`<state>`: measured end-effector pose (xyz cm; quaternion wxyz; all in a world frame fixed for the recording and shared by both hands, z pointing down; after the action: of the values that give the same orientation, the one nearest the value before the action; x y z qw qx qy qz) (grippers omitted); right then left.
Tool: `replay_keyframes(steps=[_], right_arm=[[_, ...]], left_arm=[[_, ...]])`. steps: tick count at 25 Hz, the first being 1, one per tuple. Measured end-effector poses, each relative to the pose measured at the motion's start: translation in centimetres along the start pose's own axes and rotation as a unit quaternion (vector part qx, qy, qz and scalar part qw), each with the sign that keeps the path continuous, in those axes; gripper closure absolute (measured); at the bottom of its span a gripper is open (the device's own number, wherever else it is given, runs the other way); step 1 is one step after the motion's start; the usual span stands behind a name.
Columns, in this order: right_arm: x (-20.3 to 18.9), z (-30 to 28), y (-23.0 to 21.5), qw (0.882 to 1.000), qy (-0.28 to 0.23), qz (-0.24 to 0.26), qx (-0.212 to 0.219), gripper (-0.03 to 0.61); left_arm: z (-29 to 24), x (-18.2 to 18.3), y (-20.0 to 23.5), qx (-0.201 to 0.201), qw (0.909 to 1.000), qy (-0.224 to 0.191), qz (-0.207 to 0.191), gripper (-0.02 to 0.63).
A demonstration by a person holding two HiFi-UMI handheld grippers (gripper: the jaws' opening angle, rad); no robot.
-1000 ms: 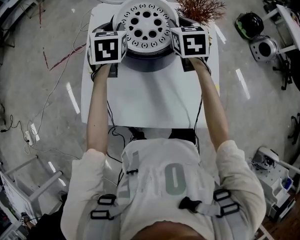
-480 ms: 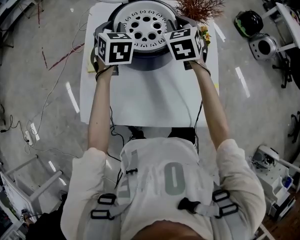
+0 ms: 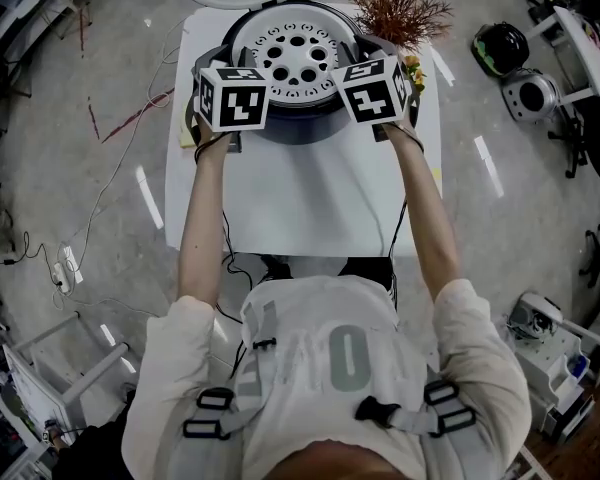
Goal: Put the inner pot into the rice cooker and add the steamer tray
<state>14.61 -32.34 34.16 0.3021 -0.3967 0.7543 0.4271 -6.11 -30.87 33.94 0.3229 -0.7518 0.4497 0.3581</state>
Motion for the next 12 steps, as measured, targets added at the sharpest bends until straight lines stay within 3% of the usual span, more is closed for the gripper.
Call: replay_keyframes(steps=[5,12], right_arm=[[1.6,0.8,-0.5,1.000,-0.014,-0.004,-0.002,0.474],[6.8,5.0,-2.3,0.996,-0.080,-0.012,-0.025,0.474]], left_arm=[[0.9,1.2,0.7,-0.006,0.9996,-0.018,0.020,0.518],[5.9,6.2,2.5,0.012,0.9947,-0.101,0.013,0.518]])
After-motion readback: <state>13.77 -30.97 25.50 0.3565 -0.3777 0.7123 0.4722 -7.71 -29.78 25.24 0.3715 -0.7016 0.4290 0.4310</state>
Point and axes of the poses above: the fingertips, and each gripper's own axes: z backward along the fingers, y to its left, x out of its top, the point moved 8 cm from there along z, backward along the fingers, and after that the axes turned 10 degrees about -x, right-handed, at the moved point
